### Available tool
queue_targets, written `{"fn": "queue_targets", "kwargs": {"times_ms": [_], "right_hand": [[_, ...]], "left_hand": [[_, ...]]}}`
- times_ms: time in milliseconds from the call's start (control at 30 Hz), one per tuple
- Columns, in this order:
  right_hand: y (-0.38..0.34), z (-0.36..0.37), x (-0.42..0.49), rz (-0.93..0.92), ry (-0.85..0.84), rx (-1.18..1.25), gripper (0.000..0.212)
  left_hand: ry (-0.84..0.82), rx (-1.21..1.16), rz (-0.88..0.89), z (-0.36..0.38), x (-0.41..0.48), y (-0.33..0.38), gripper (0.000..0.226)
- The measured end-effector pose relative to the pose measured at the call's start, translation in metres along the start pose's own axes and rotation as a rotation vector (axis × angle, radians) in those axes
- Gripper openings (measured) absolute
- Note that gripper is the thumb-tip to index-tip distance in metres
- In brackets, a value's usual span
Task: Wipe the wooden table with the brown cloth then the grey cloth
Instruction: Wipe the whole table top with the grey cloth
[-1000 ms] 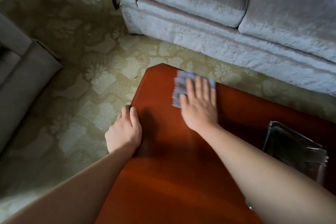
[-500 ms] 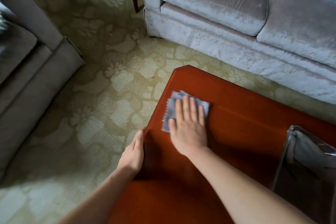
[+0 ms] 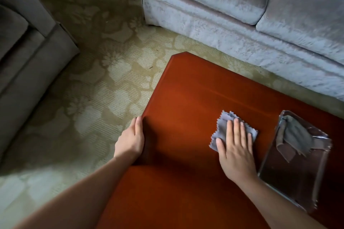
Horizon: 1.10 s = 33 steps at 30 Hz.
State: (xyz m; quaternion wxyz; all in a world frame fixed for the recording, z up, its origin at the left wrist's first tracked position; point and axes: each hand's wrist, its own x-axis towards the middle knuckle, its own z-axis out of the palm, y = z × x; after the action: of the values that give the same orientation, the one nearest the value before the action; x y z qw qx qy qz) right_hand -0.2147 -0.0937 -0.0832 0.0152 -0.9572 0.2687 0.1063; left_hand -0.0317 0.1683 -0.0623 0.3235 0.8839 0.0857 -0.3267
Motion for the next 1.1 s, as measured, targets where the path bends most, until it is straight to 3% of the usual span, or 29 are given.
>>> {"fn": "queue_targets", "kwargs": {"times_ms": [100,267,367,500,600,733,833,967,1100], "right_hand": [[-0.033,0.005,-0.006,0.111,0.033,0.038,0.079],[-0.159,0.002,0.004,-0.173,0.105,0.098,0.077],[-0.211,-0.004,0.009,-0.275,0.076,0.154,0.076],[-0.171,0.000,-0.007,-0.355,0.055,0.101,0.072],[-0.101,0.009,-0.036,-0.257,0.065,0.088,0.072],[-0.011,0.019,-0.084,-0.139,0.065,0.067,0.072],[0.026,0.024,-0.116,-0.121,0.012,0.018,0.073],[0.023,0.030,-0.128,-0.020,0.018,0.022,0.074],[-0.027,0.027,-0.121,-0.015,0.029,0.049,0.076]], "left_hand": [[-0.016,0.012,0.005,0.001,-0.002,-0.002,0.061],[-0.159,-0.297,-0.053,-0.004,0.016,-0.024,0.091],[-0.201,-0.441,-0.028,-0.001,0.022,-0.061,0.076],[-0.012,-0.181,-0.134,-0.007,-0.037,-0.064,0.091],[0.080,0.035,-0.114,0.002,-0.068,-0.066,0.071],[0.143,0.096,-0.075,0.008,-0.070,-0.064,0.064],[0.151,0.110,-0.063,0.006,-0.064,-0.068,0.074],[0.161,0.102,-0.052,0.008,-0.058,-0.077,0.074],[0.085,0.014,-0.078,0.003,-0.051,-0.078,0.077]]}}
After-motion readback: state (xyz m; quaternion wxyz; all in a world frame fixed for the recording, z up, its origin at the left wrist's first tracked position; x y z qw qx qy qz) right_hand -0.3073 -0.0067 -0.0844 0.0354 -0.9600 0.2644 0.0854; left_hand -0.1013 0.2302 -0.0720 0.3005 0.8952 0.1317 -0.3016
